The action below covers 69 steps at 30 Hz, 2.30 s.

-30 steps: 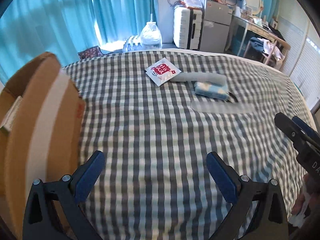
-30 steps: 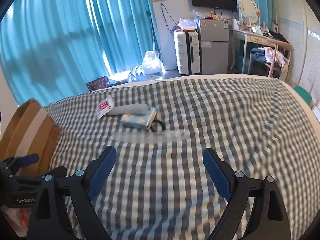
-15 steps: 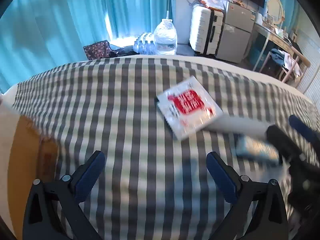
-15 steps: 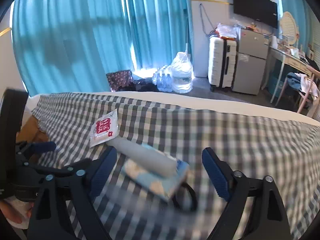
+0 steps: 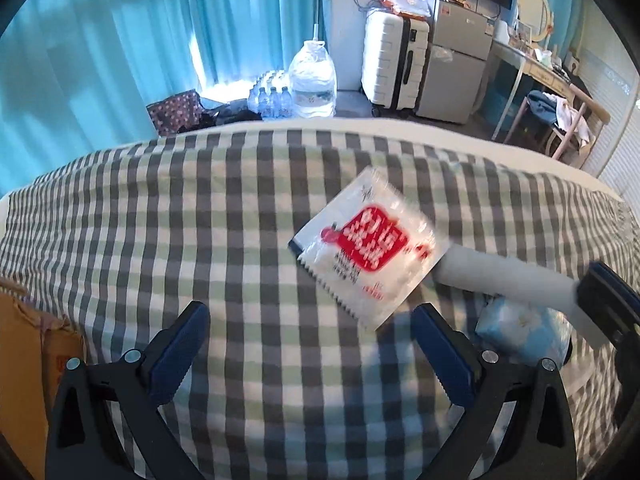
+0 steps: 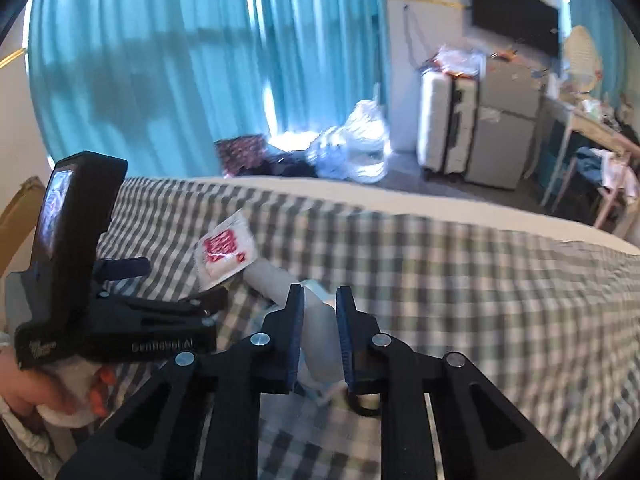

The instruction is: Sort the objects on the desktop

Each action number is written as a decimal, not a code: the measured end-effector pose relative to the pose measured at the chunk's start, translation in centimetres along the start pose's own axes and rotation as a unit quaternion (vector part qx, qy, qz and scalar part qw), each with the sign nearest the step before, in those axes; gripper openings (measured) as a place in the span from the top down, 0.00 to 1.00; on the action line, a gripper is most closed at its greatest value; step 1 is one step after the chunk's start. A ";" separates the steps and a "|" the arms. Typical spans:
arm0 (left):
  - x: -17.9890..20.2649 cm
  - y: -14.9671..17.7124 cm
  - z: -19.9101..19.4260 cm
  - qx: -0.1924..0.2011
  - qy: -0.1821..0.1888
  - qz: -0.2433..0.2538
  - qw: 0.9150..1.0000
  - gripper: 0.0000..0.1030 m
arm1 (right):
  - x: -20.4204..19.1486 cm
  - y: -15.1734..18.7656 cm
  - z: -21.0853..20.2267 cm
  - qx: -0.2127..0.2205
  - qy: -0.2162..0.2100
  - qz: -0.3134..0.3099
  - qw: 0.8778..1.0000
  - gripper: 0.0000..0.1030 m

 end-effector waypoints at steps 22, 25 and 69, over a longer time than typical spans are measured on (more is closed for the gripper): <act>3.0 -0.1 0.7 0.001 0.081 0.087 0.993 0.76 | -0.1 1.1 1.7 -0.032 0.011 -0.021 0.999 0.82; 2.7 0.3 0.5 -0.007 0.097 0.072 0.993 0.88 | 0.9 0.9 0.4 -0.029 0.017 0.012 0.999 0.85; 4.6 1.7 -0.8 -0.041 0.145 0.036 0.988 0.96 | 5.5 1.1 -7.2 -0.032 -0.045 0.140 0.989 0.86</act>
Point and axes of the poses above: each gripper's, at about its wrist camera, not at the fingertips, and z roughly the way its jaws point, x to its right, y to its underside, the point moved 7 cm from there along z, roughly the way its jaws point, and after that the axes turned 12 degrees about y, right-handed, at the moved point
